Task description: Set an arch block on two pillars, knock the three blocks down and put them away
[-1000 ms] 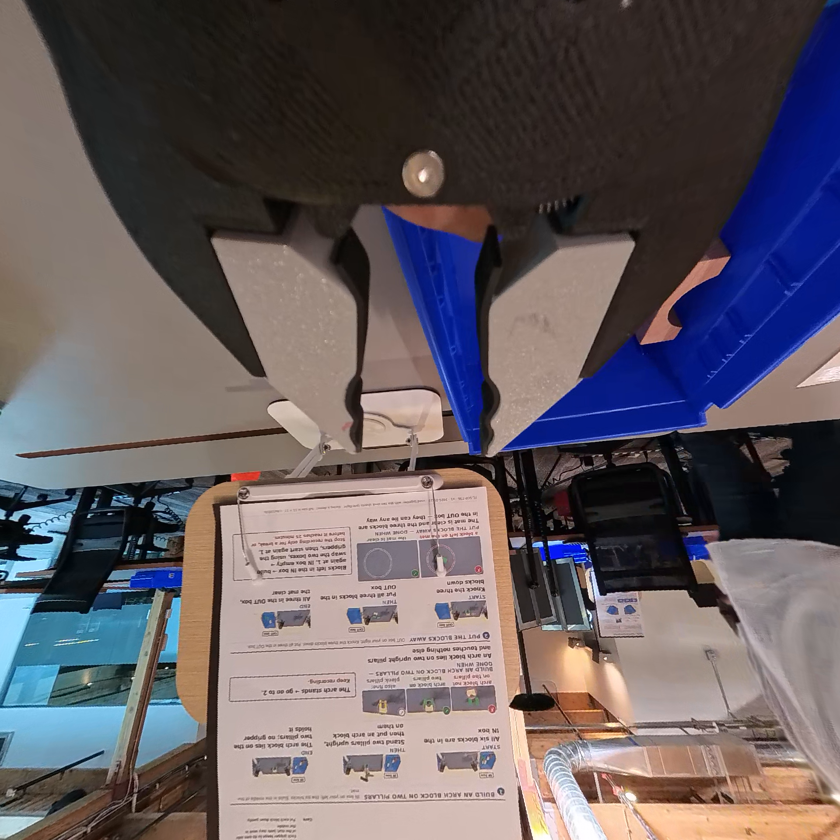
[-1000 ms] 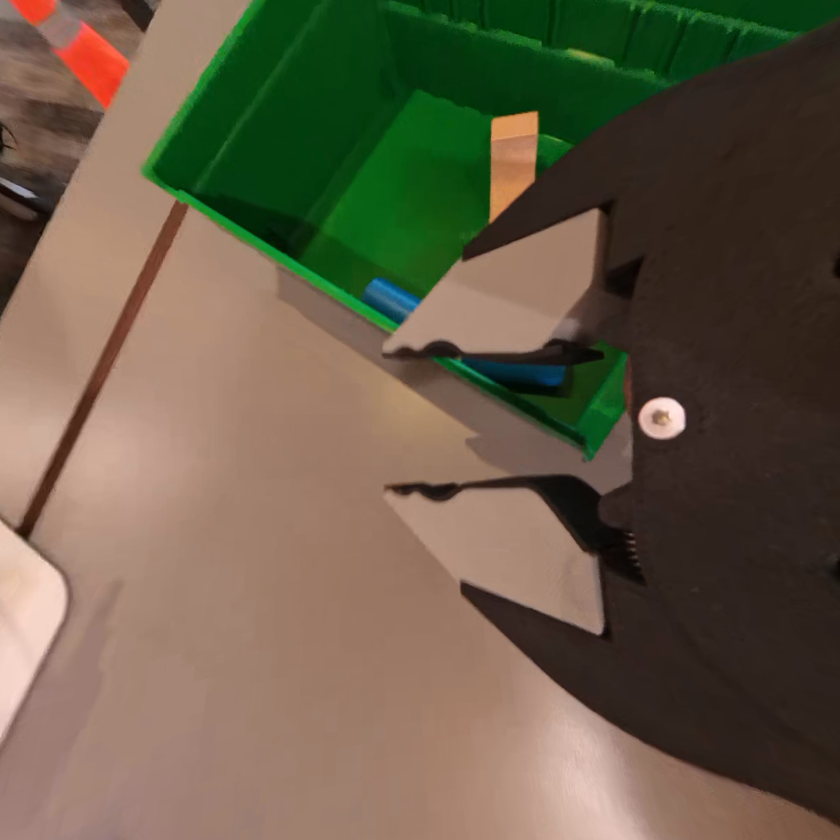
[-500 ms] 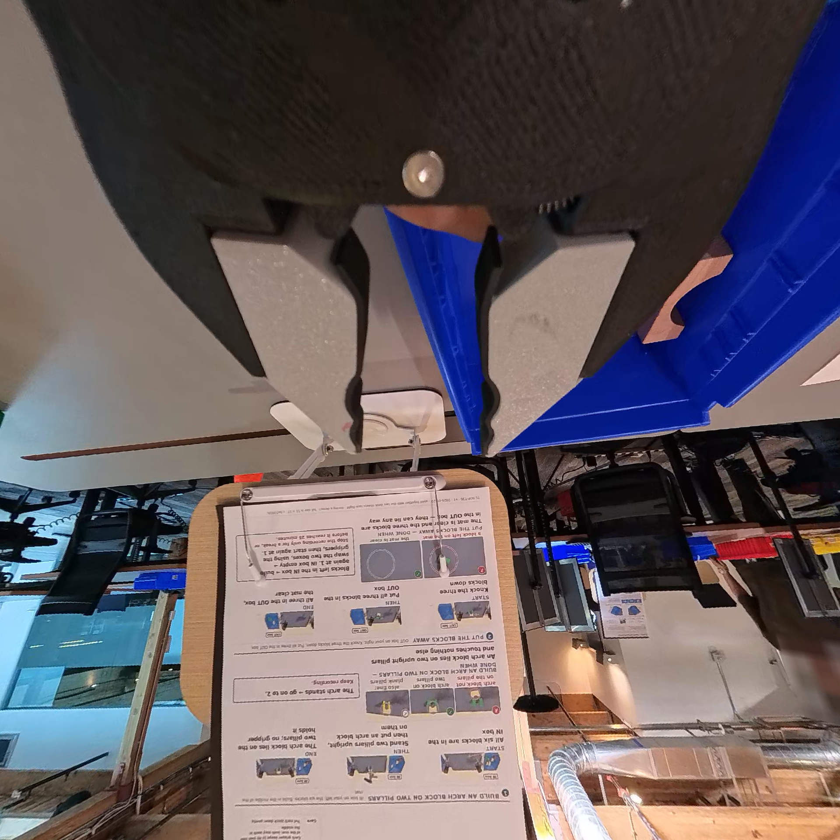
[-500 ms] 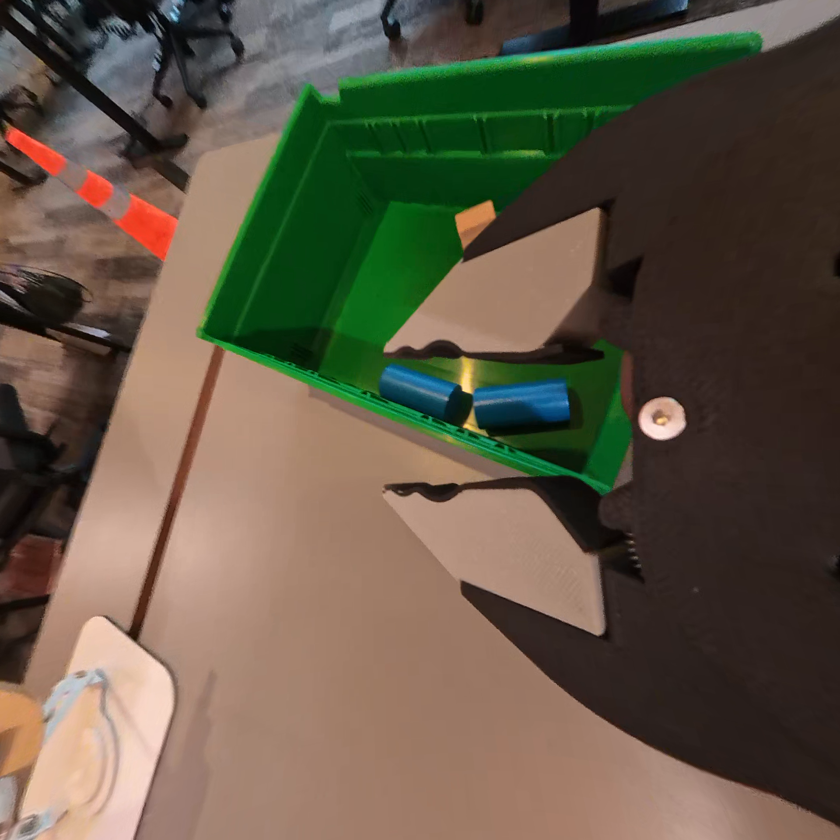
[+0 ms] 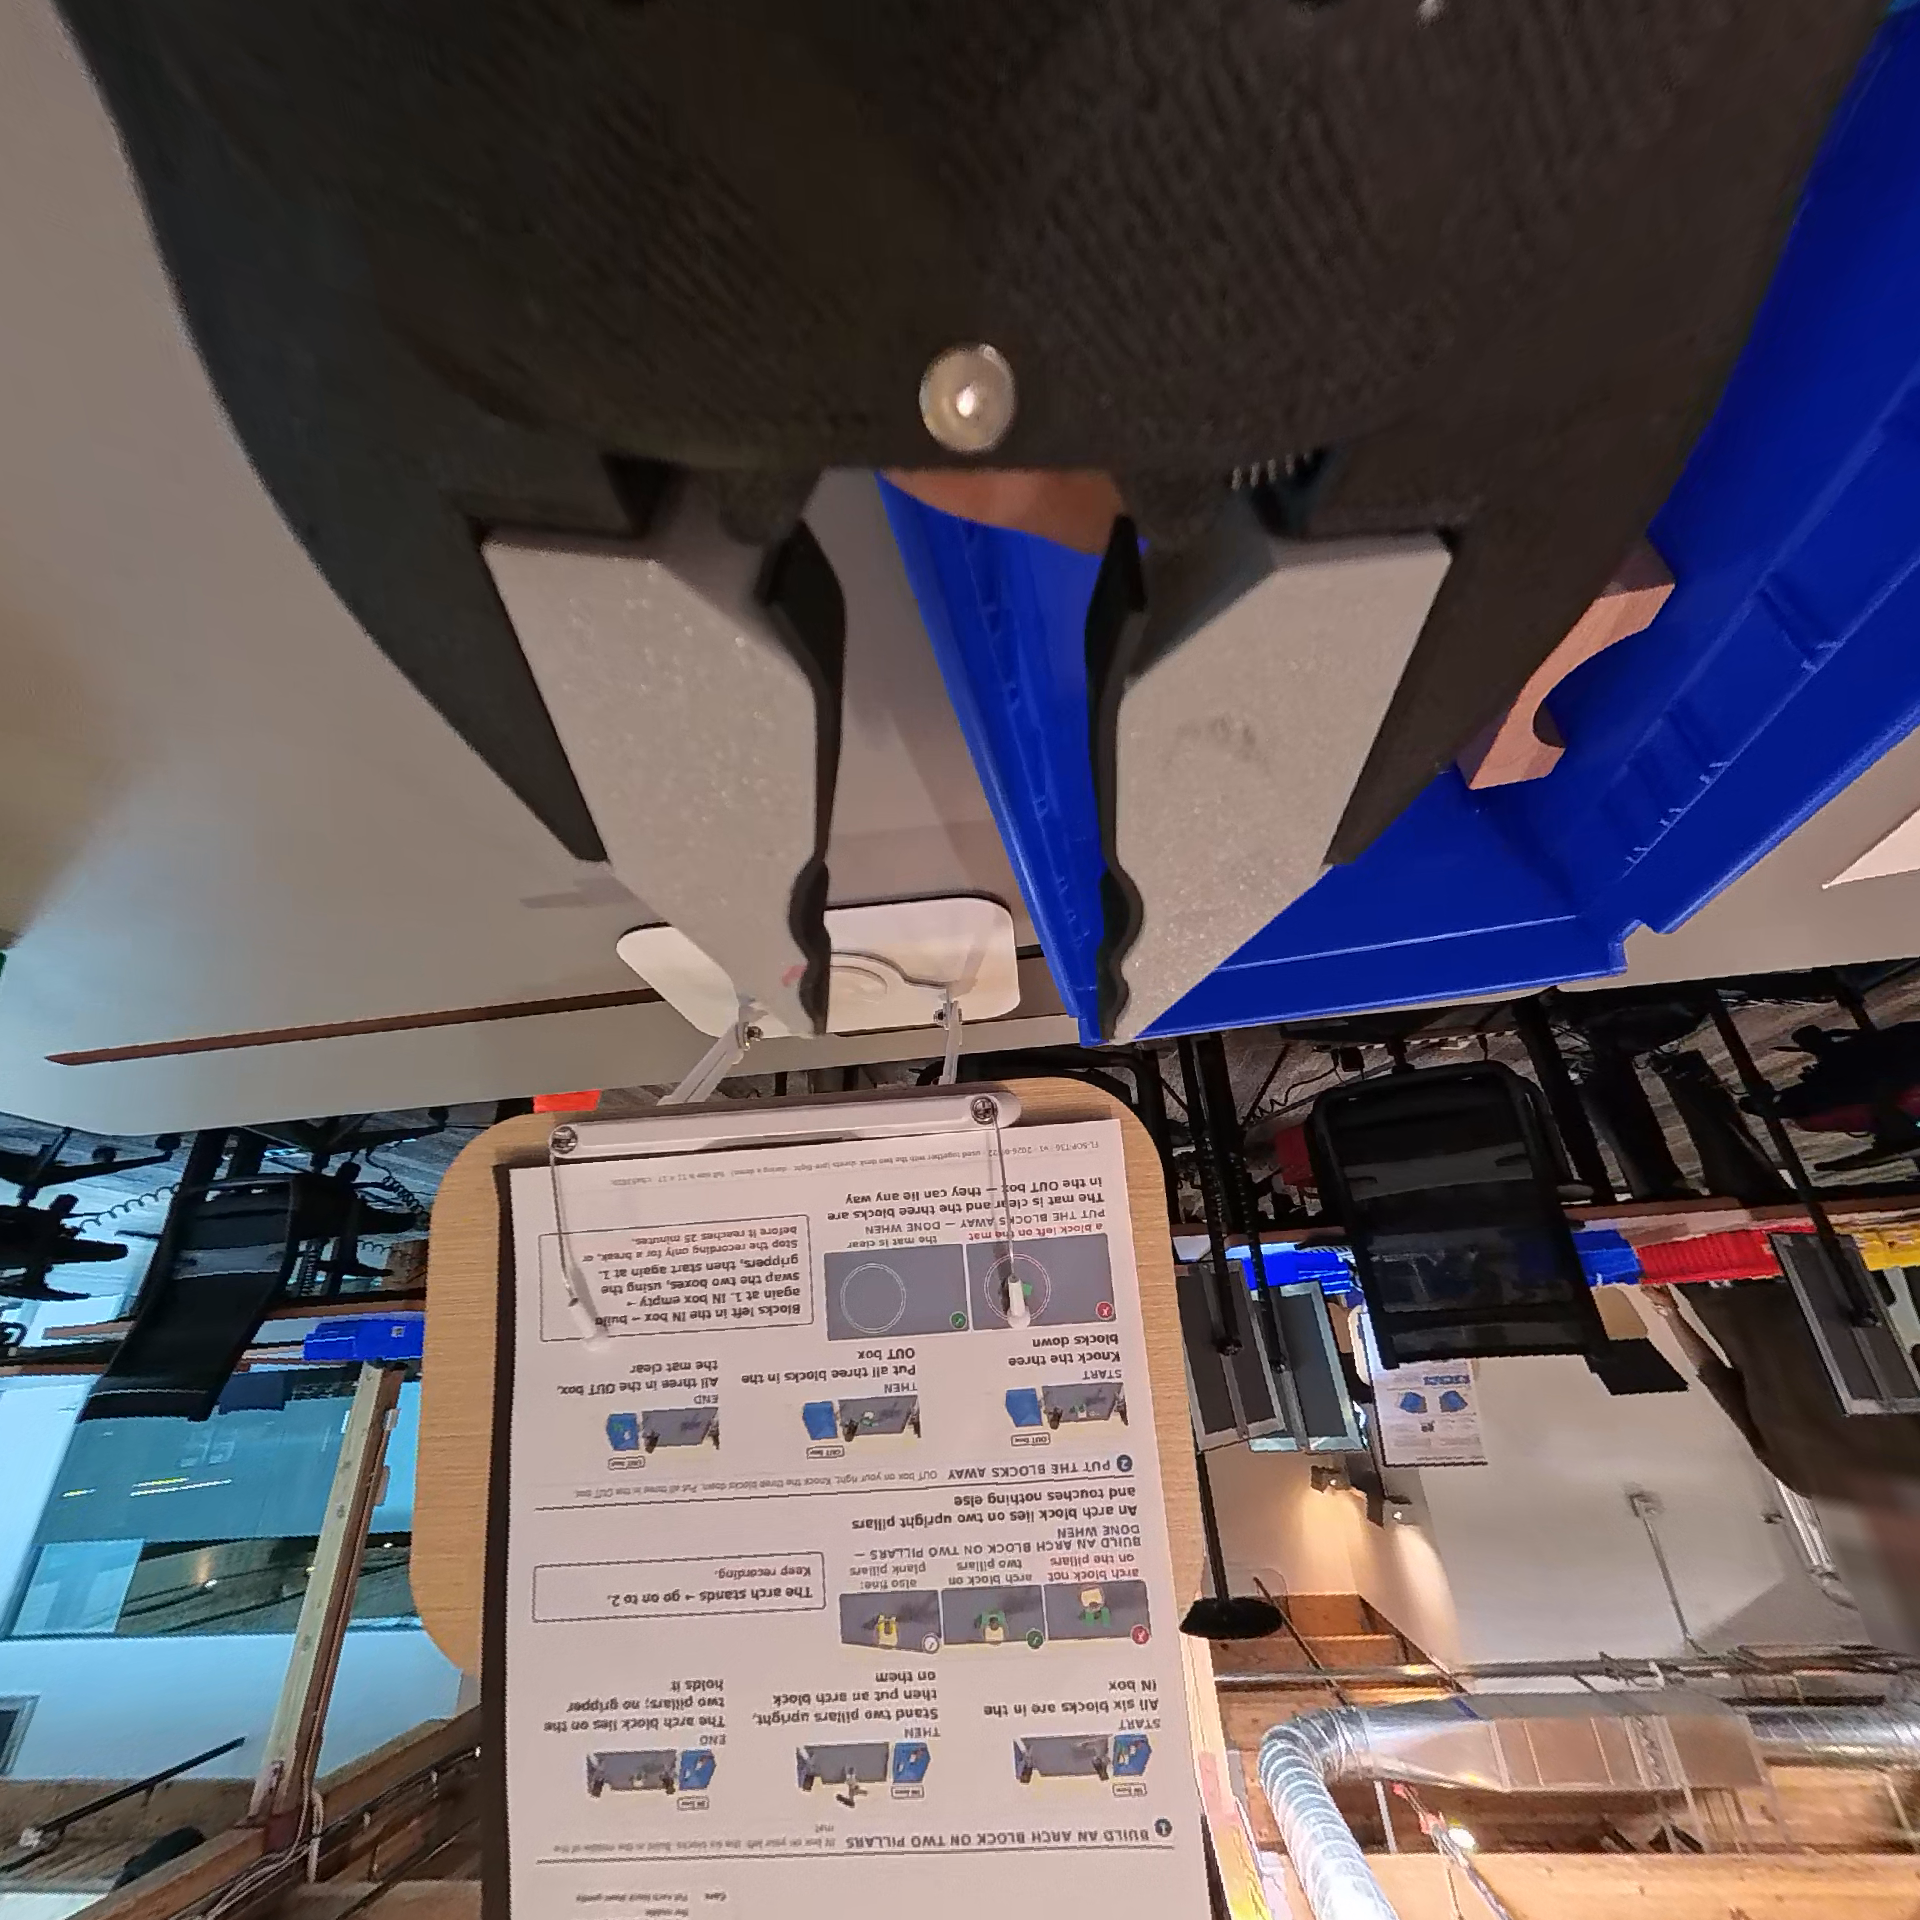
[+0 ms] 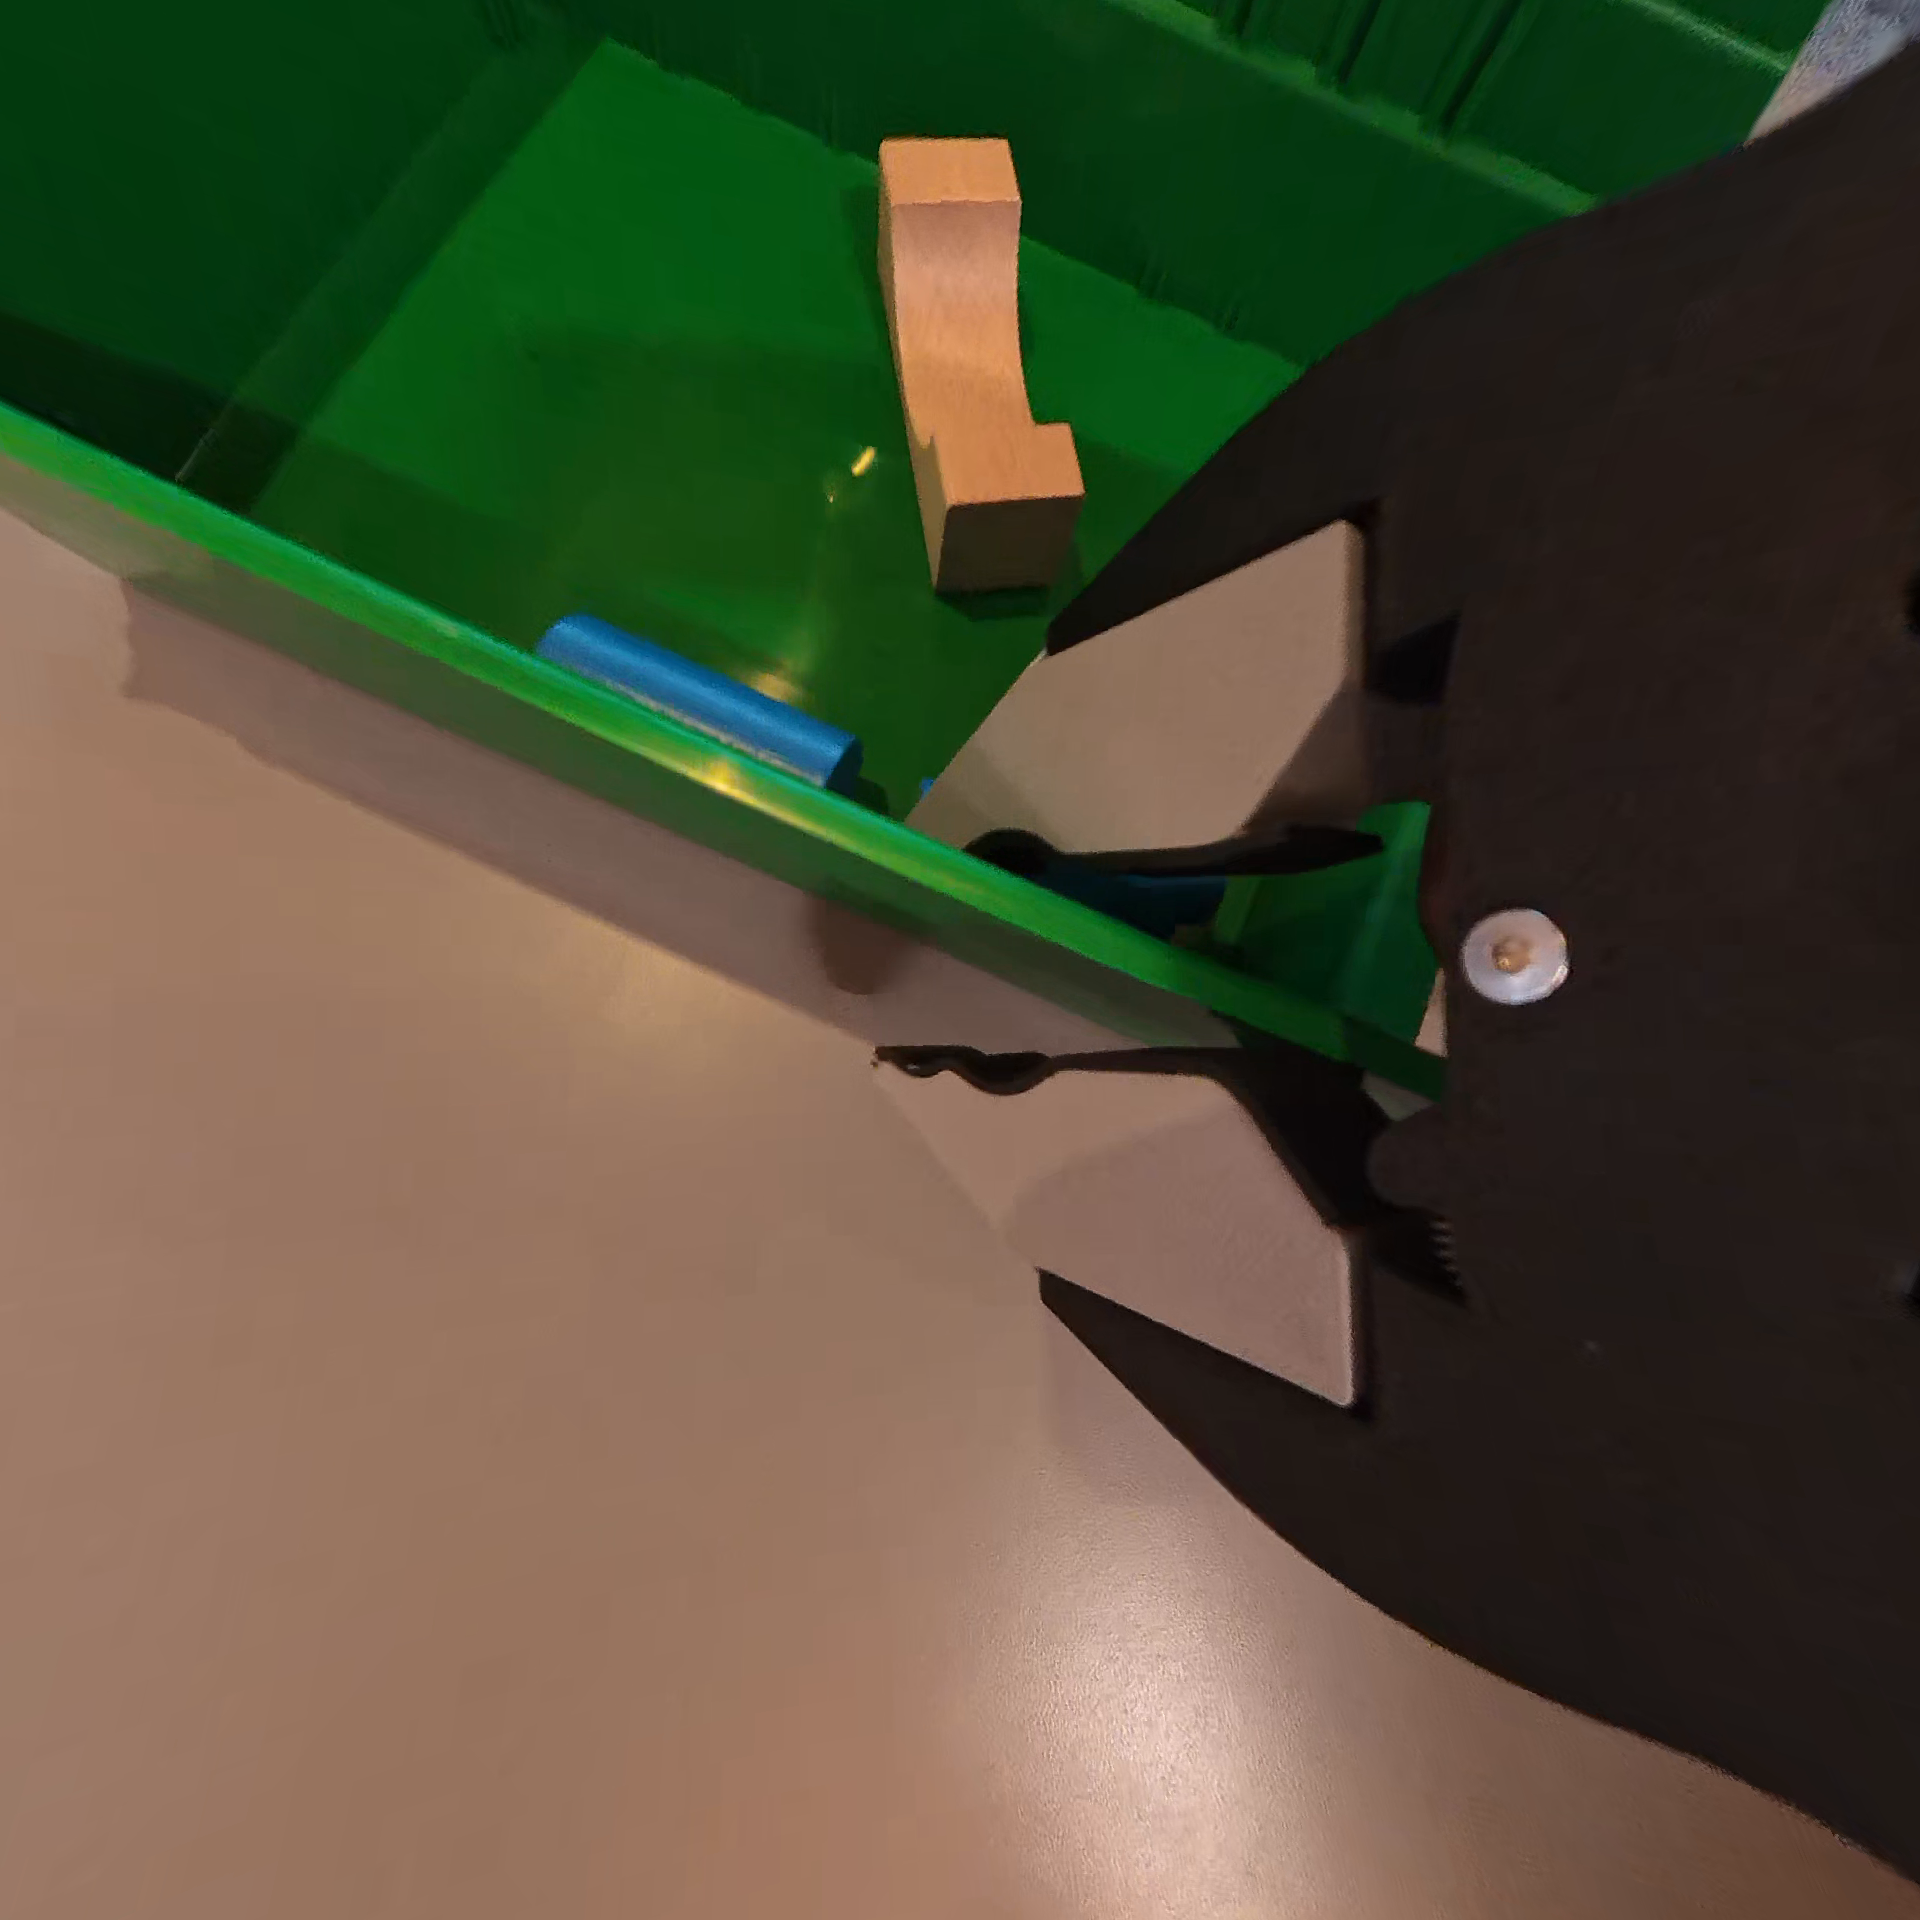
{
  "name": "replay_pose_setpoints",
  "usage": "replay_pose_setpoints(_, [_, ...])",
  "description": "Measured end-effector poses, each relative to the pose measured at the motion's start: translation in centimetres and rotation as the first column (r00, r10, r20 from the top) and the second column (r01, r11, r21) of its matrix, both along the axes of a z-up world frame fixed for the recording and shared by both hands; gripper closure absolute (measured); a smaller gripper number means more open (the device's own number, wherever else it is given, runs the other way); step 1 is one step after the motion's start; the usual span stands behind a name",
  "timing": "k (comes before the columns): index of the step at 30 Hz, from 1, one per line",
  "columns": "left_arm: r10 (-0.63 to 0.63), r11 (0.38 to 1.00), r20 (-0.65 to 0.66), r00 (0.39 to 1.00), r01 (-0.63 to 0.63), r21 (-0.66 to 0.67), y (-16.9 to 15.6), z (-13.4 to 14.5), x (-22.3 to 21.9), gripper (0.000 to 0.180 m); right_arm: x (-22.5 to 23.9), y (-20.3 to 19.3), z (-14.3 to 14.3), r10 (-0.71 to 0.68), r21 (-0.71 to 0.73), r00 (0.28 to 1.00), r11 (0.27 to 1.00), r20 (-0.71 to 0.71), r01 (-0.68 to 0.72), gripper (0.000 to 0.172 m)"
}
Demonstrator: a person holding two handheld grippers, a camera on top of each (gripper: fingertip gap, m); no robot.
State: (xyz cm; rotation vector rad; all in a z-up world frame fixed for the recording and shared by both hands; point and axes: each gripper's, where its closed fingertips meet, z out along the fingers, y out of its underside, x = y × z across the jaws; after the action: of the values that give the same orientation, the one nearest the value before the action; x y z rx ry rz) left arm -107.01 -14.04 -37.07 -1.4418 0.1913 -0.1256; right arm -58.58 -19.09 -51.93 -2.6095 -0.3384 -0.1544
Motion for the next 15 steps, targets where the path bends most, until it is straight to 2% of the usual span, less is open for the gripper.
replay_pose_setpoints(5, [0.001,0.999,-0.002,1.0,-0.001,-0.05,-0.1,-1.1,-0.4,0.131,0.3,0.0,2.1,0.0,0.073,1.0,0.997,-0.001,0.0,0.151])
replay_pose_setpoints(9, [0.007,0.992,-0.111,0.994,-0.021,-0.125,-1.8,-3.8,-1.1,0.135,1.0,-0.4,2.1,0.001,0.073,1.0,0.997,-0.02,0.001,0.155])
replay_pose_setpoints(15, [-0.023,0.963,-0.193,0.981,-0.03,-0.268,-4.2,-7.9,-0.7,0.132,1.2,-0.6,2.1,0.016,0.078,0.999,0.997,-0.031,-0.014,0.155])
